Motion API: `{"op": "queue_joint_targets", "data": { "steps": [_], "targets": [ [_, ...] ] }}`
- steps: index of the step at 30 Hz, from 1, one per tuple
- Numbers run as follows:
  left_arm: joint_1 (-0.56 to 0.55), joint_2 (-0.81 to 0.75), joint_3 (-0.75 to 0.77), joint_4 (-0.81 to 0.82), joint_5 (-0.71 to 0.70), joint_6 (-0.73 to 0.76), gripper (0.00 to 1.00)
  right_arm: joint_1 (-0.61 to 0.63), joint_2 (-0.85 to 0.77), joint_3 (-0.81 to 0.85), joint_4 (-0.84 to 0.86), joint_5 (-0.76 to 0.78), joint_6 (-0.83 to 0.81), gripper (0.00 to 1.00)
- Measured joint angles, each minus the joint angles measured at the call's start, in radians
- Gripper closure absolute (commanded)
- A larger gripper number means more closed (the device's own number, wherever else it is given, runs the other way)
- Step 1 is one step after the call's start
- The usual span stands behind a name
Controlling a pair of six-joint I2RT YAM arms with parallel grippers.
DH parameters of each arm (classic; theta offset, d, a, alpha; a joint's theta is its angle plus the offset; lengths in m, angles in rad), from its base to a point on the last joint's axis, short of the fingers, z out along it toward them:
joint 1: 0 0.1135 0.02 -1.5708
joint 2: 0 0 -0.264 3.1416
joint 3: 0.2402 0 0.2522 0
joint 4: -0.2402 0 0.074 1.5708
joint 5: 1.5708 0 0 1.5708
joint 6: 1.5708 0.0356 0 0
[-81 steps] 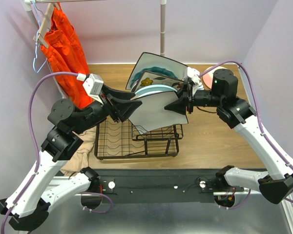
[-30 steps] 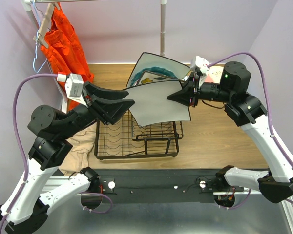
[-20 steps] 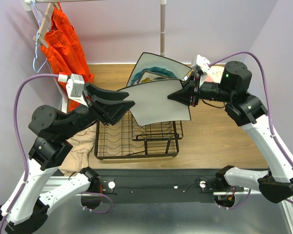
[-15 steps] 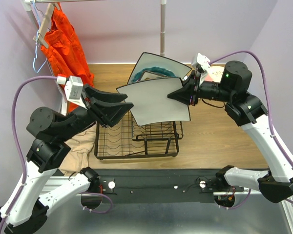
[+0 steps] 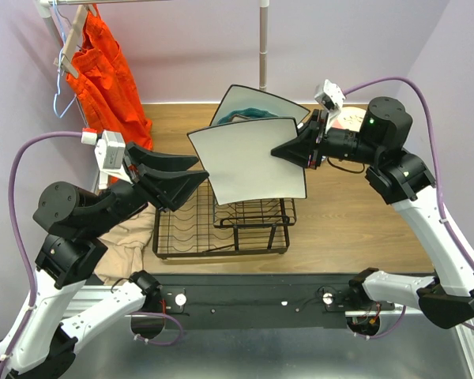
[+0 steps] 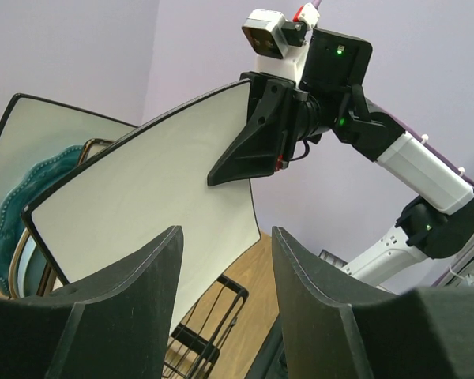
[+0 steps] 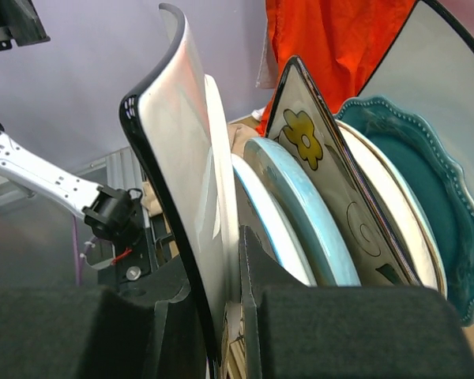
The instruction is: Unload the plates from the dish rack
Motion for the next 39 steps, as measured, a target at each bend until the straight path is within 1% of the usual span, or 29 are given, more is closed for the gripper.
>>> {"op": "queue_joint_targets", "data": {
  "steps": [6, 18, 29, 39],
  "targets": [
    [0.0, 0.0, 0.0, -0.004, -0.003, 0.001, 0.43, 0.0, -0.001, 0.01, -0.001, 0.01, 0.057, 0.99],
    [0.0, -0.008, 0.0, -0.007, -0.002, -0.012, 0.42, 0.0, 0.022, 0.085, 0.001, 0.054, 0.206, 0.99],
    [0.0, -0.023, 0.0, 0.01, -0.001, -0.051, 0.43, 0.0, 0.071, 0.137, 0.009, 0.191, 0.312, 0.99],
    [0.0, -0.023, 0.009, 0.014, -0.003, -0.062, 0.43, 0.0, 0.19, 0.322, 0.037, 0.229, 0.41, 0.99]
  ]
}}
